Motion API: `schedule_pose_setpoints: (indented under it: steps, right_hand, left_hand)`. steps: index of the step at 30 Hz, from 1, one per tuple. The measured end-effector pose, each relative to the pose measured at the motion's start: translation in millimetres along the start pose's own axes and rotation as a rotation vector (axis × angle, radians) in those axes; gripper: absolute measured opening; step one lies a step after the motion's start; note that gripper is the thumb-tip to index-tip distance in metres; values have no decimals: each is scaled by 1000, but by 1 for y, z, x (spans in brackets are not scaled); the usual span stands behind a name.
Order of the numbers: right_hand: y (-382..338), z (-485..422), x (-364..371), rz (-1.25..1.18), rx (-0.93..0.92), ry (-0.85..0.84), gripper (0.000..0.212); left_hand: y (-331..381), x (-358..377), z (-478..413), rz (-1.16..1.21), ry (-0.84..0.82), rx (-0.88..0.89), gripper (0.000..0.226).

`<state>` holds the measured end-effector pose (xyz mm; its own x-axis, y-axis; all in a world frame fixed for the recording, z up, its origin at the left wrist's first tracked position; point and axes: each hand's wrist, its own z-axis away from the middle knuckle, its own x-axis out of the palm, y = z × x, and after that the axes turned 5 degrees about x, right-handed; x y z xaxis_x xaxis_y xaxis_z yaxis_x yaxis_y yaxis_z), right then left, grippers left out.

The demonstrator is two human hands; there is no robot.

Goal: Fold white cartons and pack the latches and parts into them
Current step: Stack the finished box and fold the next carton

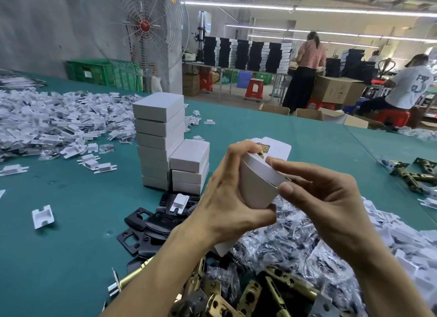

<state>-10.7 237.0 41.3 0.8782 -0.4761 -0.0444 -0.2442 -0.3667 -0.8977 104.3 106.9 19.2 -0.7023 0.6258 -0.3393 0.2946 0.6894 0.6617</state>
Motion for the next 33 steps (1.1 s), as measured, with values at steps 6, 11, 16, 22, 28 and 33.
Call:
schedule_pose_setpoints:
  steps: [6, 11, 16, 22, 28, 33]
  right_hand:
    - [3, -2, 3, -56, -18, 63, 34]
    - [6, -4, 12, -63, -18, 146, 30]
    - [6, -4, 15, -127, -2, 196, 24]
    - [2, -5, 19, 72, -80, 186, 26]
    - [3, -4, 17, 109, -29, 170, 21]
    - [6, -2, 15, 167, 20, 161, 18]
  left_hand:
    - [1, 4, 0, 28, 23, -20, 71]
    - [1, 4, -1, 46, 70, -10, 65]
    - [1, 1, -2, -45, 30, 39, 63]
    - [3, 3, -4, 37, 110, -18, 55]
    - [2, 8, -1, -33, 192, -52, 62]
    - [2, 11, 1, -81, 152, -75, 67]
